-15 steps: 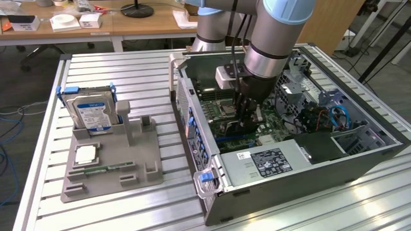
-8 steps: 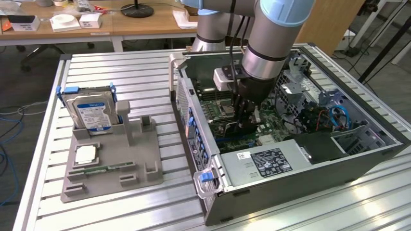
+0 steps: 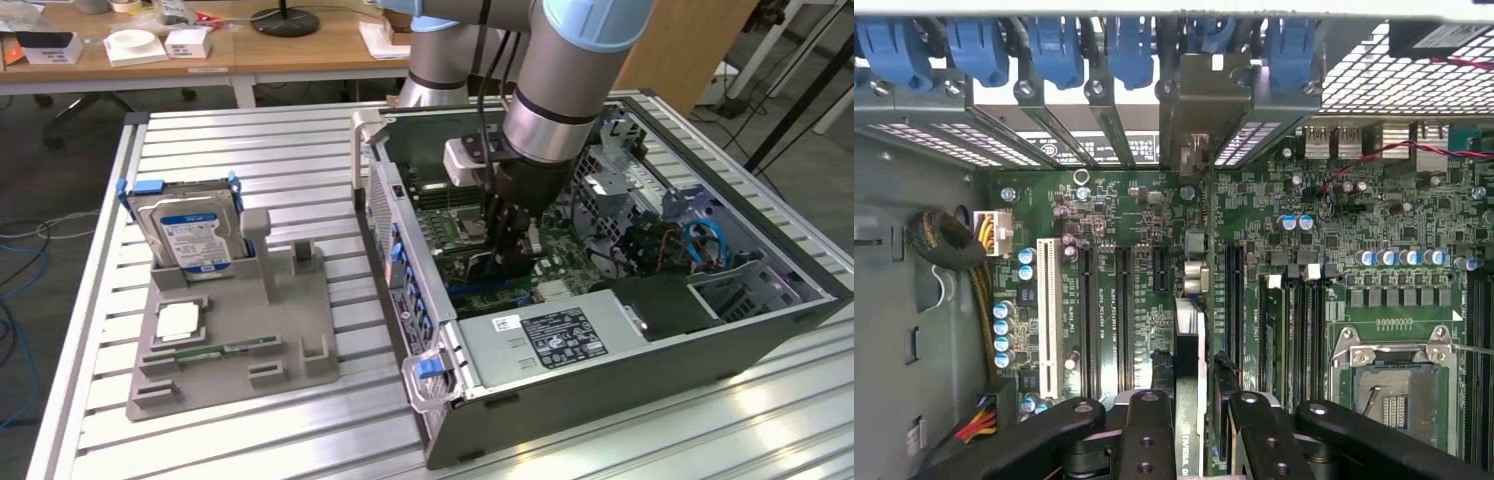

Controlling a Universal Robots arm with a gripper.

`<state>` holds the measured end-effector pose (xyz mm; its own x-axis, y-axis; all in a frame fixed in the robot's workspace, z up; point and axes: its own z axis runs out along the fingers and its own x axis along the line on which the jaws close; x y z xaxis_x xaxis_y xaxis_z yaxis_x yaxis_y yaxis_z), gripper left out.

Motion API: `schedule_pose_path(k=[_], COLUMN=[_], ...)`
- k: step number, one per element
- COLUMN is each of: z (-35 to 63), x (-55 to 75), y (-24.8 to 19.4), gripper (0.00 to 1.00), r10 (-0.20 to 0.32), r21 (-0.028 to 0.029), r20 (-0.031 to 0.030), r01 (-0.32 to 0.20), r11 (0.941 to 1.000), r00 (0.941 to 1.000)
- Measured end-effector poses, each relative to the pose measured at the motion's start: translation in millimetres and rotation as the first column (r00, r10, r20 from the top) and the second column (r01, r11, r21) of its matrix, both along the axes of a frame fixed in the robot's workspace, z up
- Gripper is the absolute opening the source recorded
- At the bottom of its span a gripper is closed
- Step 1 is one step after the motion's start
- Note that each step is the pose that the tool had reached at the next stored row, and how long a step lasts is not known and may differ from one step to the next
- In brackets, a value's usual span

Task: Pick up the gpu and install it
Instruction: 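Insert the gpu into the slot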

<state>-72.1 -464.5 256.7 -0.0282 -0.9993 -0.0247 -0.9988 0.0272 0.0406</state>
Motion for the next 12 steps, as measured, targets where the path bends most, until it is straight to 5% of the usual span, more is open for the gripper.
schedule_pose_path(k=[12], z=[0.0], x=[-0.1], y=[0.7], gripper=[0.26], r10=[0.000], r21=[0.0009], r20=[0.0000], r01=[0.000], r11=[1.0000], r00=[1.0000])
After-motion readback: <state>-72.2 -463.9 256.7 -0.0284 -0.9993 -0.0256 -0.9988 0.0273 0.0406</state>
